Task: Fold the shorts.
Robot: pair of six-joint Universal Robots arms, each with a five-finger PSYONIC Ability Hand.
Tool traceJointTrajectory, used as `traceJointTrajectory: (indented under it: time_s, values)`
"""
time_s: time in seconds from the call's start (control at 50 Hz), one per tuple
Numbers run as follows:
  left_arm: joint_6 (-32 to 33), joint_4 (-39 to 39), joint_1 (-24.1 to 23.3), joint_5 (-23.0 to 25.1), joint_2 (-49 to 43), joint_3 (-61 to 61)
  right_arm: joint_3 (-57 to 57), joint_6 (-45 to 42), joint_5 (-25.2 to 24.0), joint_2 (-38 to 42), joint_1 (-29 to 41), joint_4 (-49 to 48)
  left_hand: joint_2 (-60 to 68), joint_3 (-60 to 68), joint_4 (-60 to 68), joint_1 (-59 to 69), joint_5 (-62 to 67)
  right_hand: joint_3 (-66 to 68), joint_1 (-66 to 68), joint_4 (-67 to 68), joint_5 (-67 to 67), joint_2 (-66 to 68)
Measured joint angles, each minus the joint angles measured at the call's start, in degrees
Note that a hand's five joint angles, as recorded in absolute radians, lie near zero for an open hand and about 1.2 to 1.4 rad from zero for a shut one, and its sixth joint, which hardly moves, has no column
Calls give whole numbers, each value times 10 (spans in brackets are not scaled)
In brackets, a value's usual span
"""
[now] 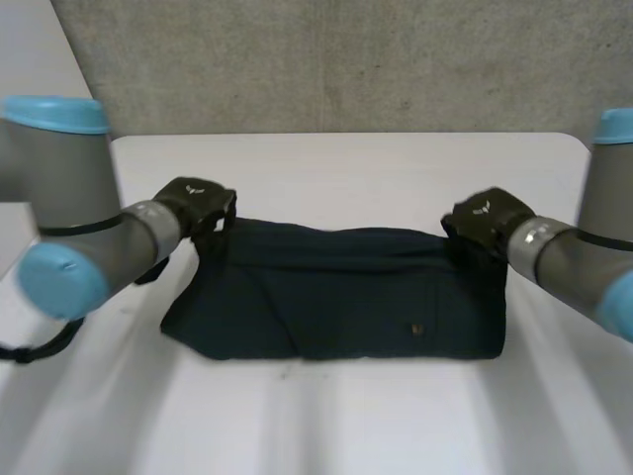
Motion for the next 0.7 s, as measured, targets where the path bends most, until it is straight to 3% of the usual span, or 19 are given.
traceJointTrajectory:
  time_s: [0.14, 0.18, 0.2, 0.22, 0.24, 0.28, 0.32, 0.34, 0.48, 0.6, 0.7]
  values:
    - [-1, 7, -25, -74, -160, 195, -93, -6, 45, 108, 25, -101, 0, 0, 0, 0, 0, 0, 0, 0, 0, 0]
    - [4, 13, -32, -91, -201, 240, -111, -7, 48, 141, 29, -146, -16, -14, -19, 0, -2, -153, -122, -154, -134, -165]
    - [4, 13, -32, -91, -201, 240, -111, -7, 48, 141, 29, -146, -16, -14, -19, 0, -2, -153, -122, -154, -134, -165]
    - [9, 21, -37, -98, -224, 265, -114, -8, 49, 151, 29, -163, -137, -133, -131, -114, -101, -270, -229, -271, -238, -275]
    - [14, 32, -43, -103, -239, 280, -121, -8, 53, 171, 31, -208, -296, -289, -302, -310, -269, -456, -383, -458, -424, -471]
    - [18, 48, -50, -105, -248, 286, -121, -6, 59, 178, 32, -236, -468, -460, -467, -483, -433, -547, -425, -544, -522, -543]
    - [20, 62, -56, -106, -250, 285, -119, -2, 66, 177, 32, -250, -468, -460, -467, -483, -433, -550, -426, -546, -525, -546]
    - [22, 72, -61, -107, -248, 282, -114, 5, 77, 171, 32, -262, -563, -555, -570, -542, -537, -556, -426, -548, -536, -549]
    - [17, 106, -76, -105, -182, 211, -34, 88, 108, 67, 29, -265, -567, -558, -572, -542, -539, -556, -426, -548, -537, -549]
    - [16, 122, -79, -96, -111, 115, 67, 145, 71, -28, 24, -220, -558, -553, -566, -534, -536, -556, -426, -548, -537, -549]
    - [19, 158, -79, -71, -88, 61, 143, 164, 24, -71, 13, -176, -489, -487, -494, -448, -469, -533, -424, -545, -523, -532]
